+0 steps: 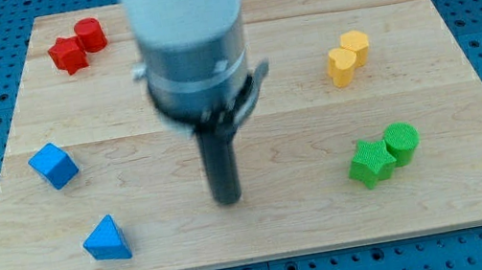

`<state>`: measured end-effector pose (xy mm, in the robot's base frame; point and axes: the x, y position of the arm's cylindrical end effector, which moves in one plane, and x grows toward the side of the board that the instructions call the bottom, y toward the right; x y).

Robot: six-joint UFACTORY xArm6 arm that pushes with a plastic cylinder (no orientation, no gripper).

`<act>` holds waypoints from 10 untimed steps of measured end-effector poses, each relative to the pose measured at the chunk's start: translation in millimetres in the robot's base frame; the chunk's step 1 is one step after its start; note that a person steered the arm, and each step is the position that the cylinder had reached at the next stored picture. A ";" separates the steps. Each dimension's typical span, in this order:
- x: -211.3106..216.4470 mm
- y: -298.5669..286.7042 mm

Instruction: Move the blue blocks to the center left of the board

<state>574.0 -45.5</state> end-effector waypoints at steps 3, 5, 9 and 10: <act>19.4 -152.2; 2.2 -196.1; -10.8 -182.1; -12.4 -153.5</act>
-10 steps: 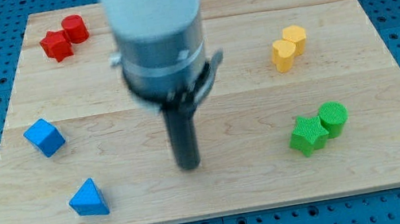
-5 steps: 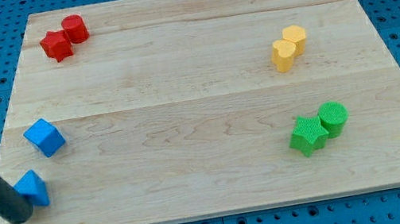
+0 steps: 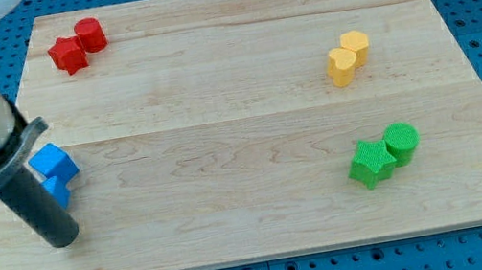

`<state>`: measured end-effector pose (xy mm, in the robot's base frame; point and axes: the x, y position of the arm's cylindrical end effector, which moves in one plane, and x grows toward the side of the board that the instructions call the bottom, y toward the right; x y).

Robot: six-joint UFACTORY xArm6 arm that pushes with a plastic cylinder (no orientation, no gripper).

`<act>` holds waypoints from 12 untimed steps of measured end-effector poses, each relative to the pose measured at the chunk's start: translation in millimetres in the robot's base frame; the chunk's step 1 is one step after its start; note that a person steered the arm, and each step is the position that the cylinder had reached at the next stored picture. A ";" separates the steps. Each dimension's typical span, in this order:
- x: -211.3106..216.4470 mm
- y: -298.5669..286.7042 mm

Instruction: Move the blue blocks to the center left of the board

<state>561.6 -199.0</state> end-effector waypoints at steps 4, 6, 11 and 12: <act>-111.6 -49.2; -112.8 -58.9; -86.2 -9.5; -85.1 -22.6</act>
<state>476.5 -221.5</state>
